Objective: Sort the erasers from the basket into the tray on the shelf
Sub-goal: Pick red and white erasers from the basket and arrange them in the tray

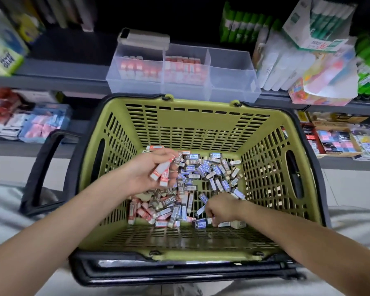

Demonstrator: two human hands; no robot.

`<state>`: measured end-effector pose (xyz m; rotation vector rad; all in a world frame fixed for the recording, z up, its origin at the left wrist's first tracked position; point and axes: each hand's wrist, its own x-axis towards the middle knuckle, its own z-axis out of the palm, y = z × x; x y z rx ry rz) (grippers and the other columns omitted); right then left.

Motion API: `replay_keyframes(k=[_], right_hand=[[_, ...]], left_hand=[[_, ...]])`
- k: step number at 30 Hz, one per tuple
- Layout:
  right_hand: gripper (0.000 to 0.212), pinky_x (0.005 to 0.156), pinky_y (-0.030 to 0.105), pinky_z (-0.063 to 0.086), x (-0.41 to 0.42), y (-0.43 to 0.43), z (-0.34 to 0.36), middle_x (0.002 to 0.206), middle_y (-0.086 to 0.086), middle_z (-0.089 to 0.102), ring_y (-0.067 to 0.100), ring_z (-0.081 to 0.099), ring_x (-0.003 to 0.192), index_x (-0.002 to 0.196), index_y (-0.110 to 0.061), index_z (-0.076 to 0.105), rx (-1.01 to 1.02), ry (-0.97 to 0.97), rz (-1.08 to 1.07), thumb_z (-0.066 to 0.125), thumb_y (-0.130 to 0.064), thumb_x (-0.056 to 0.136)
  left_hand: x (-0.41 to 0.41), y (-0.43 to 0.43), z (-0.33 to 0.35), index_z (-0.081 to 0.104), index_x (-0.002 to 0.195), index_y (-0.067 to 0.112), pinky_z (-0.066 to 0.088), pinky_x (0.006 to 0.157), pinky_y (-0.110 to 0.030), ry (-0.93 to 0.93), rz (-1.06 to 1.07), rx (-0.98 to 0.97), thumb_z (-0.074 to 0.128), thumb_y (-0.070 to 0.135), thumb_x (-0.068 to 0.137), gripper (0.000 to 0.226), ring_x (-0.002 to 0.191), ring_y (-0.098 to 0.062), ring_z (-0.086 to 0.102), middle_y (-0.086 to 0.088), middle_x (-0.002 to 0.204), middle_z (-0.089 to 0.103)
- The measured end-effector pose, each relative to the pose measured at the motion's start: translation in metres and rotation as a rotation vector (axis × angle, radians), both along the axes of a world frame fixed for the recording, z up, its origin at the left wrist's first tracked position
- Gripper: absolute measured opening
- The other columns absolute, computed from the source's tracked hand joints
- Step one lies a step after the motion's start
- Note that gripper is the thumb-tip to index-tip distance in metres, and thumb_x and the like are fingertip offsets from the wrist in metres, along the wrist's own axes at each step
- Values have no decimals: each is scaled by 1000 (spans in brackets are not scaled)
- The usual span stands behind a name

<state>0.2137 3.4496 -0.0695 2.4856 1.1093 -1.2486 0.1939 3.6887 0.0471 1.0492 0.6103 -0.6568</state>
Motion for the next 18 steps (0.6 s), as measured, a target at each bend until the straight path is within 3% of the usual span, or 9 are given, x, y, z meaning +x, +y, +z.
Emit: replay_keyframes(k=[2,3,6,9,11,13,15,17,18], right_hand=[[18,64,28,42,6,2,9,91,8,69,21,61,81,92,-10,67,96,-6,-146,67,-25,83],[13,60,28,44,10,4,18,83,9,68,18,60,70,86,-10,66,206,41,-320,65,-23,84],[5,56,18,52,22,19,61,74,7,69,12,64,59,83,-9,64,687,445,-945,62,-13,87],[11,65,20,56,26,47,99,79,10,71,17,68,68,92,-1,66,986,796,-1125,65,-4,81],[20,63,21,57,21,69,112,78,10,72,17,68,66,97,-2,64,1044,738,-1060,66,2,78],[31,62,23,57,19,81,114,76,7,72,18,69,63,102,-6,60,1103,640,-1033,67,9,76],[30,63,25,58,19,81,107,79,6,70,19,69,65,103,-6,59,1146,609,-1099,66,8,78],[12,64,24,56,20,74,89,81,6,68,18,68,68,97,-5,64,1006,376,-1084,65,-6,85],[12,67,25,56,21,68,76,83,6,69,19,68,72,95,-5,66,800,178,-963,62,-14,89]], left_hand=[[-1,7,1,62,111,11,55,63,-36,2,22,-29,49,8,93,23,60,-20,62,-10,74,61],[-1,11,2,59,116,11,55,59,-34,7,30,-41,52,7,88,28,59,-20,61,-9,73,60],[2,15,2,54,121,9,57,58,-32,-2,5,-20,67,14,72,50,57,-17,60,-5,67,61],[4,9,5,56,115,8,56,75,-35,-72,-118,36,76,34,64,61,67,-18,62,-6,79,63],[2,3,7,53,122,3,55,71,-32,-130,-203,39,78,39,62,74,72,-18,63,-7,87,66],[0,1,5,42,137,6,55,60,-28,-110,-137,46,81,30,65,85,70,-18,65,-9,88,68],[0,2,3,43,135,10,51,49,-23,-68,-4,47,79,20,69,75,59,-15,64,-9,81,69],[2,7,6,53,121,10,47,43,-20,-44,106,58,74,15,73,53,48,-11,60,-8,77,64],[4,9,8,56,115,11,46,42,-19,-42,145,60,73,14,73,45,46,-10,59,-8,77,61]])
